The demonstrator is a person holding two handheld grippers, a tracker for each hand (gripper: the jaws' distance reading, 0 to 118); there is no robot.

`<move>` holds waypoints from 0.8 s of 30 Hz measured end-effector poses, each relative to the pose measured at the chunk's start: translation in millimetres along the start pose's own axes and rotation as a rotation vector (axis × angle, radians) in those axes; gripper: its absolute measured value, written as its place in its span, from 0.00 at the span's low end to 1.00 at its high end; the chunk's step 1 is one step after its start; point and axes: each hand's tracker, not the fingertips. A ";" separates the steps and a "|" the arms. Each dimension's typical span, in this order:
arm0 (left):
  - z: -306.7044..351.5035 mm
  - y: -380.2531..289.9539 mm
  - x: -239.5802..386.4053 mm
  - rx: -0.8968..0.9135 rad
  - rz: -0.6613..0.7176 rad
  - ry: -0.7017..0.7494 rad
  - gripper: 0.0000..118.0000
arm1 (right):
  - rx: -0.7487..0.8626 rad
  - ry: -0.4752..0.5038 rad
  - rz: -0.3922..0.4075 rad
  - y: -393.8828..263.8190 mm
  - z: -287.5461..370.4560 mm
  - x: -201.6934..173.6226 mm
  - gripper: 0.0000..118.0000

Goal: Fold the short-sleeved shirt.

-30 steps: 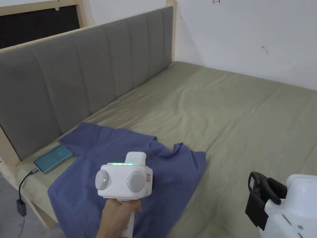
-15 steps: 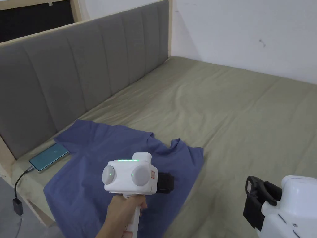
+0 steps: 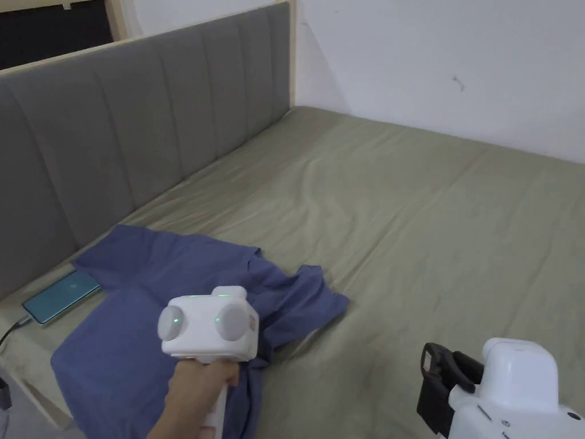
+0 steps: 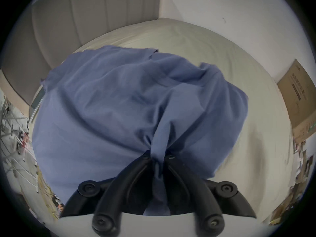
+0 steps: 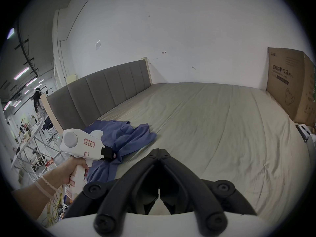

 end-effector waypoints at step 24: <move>223.8 75.5 86.3 0.334 -0.057 -0.483 0.04 | 0.159 -0.216 -0.156 23.7 74.3 78.5 0.00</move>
